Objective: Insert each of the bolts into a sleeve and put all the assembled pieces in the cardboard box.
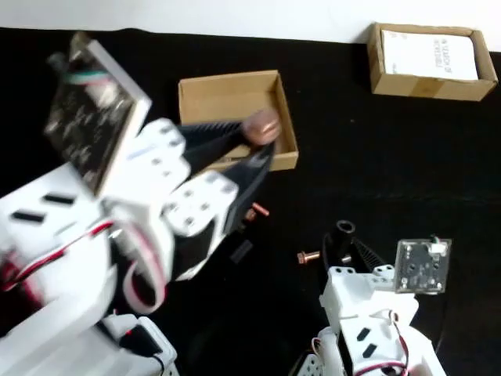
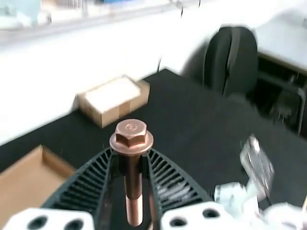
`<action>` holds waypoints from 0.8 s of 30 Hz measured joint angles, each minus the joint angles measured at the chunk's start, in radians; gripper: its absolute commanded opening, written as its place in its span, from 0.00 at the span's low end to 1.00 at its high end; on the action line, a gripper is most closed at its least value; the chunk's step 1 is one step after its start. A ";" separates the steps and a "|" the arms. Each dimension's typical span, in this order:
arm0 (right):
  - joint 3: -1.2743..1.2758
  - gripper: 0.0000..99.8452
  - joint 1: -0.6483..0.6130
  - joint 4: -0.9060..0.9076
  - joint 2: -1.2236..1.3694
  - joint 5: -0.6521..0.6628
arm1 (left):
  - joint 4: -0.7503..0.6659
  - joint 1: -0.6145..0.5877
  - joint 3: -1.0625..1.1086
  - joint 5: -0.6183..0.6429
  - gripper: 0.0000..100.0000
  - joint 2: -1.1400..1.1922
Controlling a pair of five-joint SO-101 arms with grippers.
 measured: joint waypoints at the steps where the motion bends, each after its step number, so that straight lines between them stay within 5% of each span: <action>1: 0.008 0.01 -0.002 -0.012 0.000 0.000 | -0.005 0.000 0.094 -0.002 0.01 -0.057; 9: 0.141 0.01 -0.002 -0.222 0.000 0.000 | -0.305 0.000 0.786 -0.002 0.01 -0.298; 16: 0.253 0.01 -0.002 -0.442 0.002 0.000 | -0.867 0.002 1.313 0.000 0.01 -0.399; 20: 0.284 0.01 -0.002 -0.509 0.003 0.000 | -1.178 0.002 1.488 0.000 0.01 -0.410; 24: 0.288 0.01 -0.002 -0.517 0.003 0.000 | -1.323 0.002 1.547 0.000 0.01 -0.410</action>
